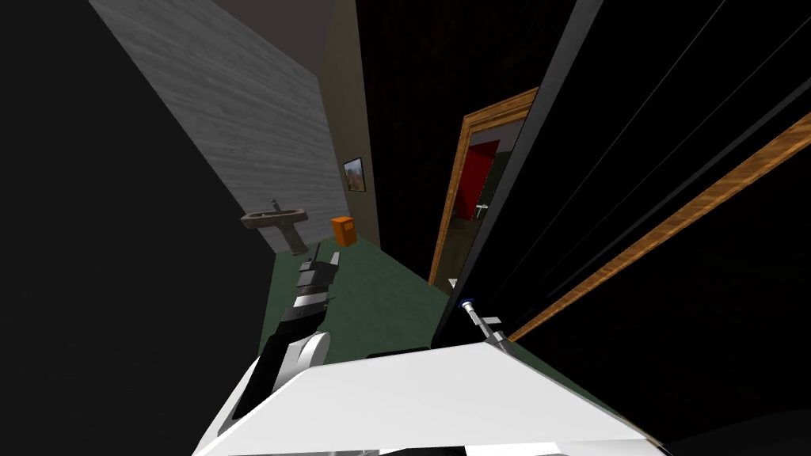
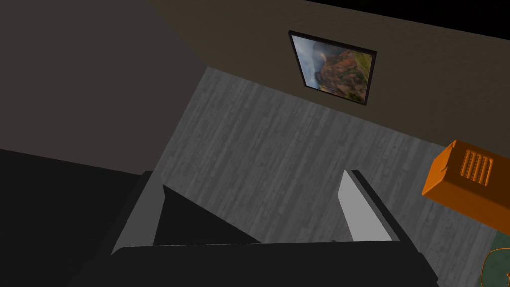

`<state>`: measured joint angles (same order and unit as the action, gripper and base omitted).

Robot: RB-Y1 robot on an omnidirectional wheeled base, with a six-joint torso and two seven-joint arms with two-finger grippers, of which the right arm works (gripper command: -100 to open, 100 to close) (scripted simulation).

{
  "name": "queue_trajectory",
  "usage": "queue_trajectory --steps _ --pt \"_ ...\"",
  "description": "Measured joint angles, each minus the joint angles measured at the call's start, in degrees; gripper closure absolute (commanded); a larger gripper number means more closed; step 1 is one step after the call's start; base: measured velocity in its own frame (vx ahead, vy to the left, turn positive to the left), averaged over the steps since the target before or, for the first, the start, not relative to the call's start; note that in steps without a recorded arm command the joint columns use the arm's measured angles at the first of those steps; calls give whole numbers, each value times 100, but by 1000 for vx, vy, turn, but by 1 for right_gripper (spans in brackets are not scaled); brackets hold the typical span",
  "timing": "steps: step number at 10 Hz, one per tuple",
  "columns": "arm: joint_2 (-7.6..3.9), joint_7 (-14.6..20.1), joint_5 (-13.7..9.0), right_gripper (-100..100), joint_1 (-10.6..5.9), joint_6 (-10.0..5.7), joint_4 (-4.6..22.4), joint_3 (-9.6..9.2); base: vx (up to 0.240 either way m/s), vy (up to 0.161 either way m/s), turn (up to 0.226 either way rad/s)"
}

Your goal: Pull the door open

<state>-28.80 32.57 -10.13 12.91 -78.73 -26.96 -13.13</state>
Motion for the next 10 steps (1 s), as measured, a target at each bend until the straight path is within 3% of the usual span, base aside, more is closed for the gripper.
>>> queue_trajectory --steps 1,3,4,5,7,8,9,10 --pt "-31 -41 1 100 188 29 -245 -14 -65 -34 17" --pt "9 -17 30 100 76 -196 74 -55 -36 -32 57" --pt "-29 -37 28 100 252 -215 -78 -67 -71 -73 60" --pt "-29 -53 40 100 322 -251 -133 -92 -38 -31 -2" --pt "8 -45 63 100 240 -460 142 -127 -60 -39 62" --pt "8 -53 71 100 301 -575 178 -146 -132 -120 112" --pt "46 -42 101 100 259 -827 451 -197 -103 -89 34" --pt "24 -66 112 100 450 -803 188 -221 -45 -7 20"
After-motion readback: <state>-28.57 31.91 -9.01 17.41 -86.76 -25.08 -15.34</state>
